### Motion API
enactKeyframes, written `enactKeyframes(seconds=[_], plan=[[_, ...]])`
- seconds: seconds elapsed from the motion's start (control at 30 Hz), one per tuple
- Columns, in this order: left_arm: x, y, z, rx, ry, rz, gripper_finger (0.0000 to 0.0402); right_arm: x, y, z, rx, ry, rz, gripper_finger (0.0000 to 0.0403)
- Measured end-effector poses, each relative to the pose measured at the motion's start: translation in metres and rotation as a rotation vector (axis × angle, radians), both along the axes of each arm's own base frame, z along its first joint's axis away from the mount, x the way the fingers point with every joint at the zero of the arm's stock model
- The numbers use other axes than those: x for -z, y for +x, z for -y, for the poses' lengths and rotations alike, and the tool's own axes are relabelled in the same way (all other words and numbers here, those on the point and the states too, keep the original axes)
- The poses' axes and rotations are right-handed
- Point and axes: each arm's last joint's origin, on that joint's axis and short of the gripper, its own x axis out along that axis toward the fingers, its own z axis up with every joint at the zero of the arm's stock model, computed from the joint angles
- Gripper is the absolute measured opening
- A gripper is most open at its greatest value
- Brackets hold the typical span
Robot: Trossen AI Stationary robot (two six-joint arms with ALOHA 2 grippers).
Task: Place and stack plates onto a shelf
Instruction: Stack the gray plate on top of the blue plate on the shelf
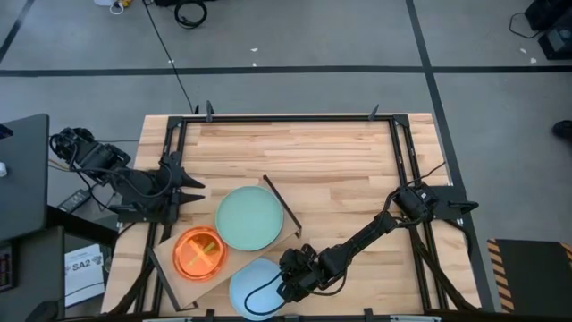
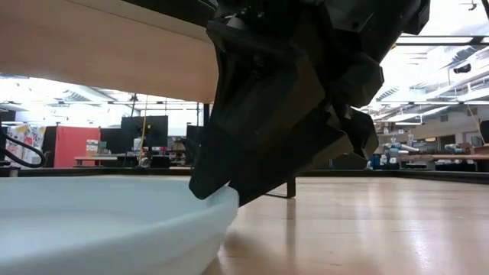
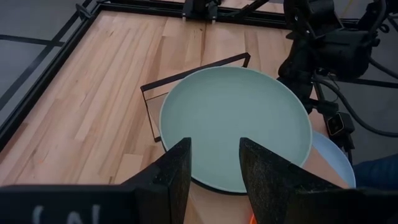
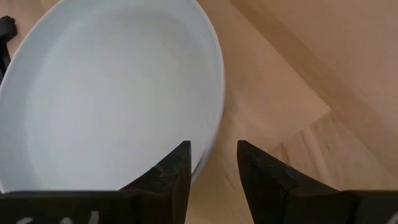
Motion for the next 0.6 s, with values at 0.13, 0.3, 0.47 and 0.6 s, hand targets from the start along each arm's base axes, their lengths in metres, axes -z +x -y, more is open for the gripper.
enactKeyframes(seconds=[0.13, 0.3, 0.47, 0.6], plan=[[0.0, 0.0, 0.0, 0.0, 0.0, 0.0, 0.0141, 0.0, 0.0, 0.0, -0.016, 0.029, -0.019, 0.0113], [0.0, 0.0, 0.0, 0.0, -0.001, 0.0, 0.0141, 0.0, 0.002, 0.003, -0.023, 0.052, -0.036, 0.0074], [0.0, 0.0, 0.0, -0.001, -0.001, 0.0, 0.0141, 0.001, 0.004, 0.008, -0.006, 0.044, -0.042, 0.003], [0.0, 0.0, 0.0, 0.0, 0.0, 0.0, 0.0141, 0.001, 0.006, 0.012, 0.014, 0.048, -0.042, 0.0013]])
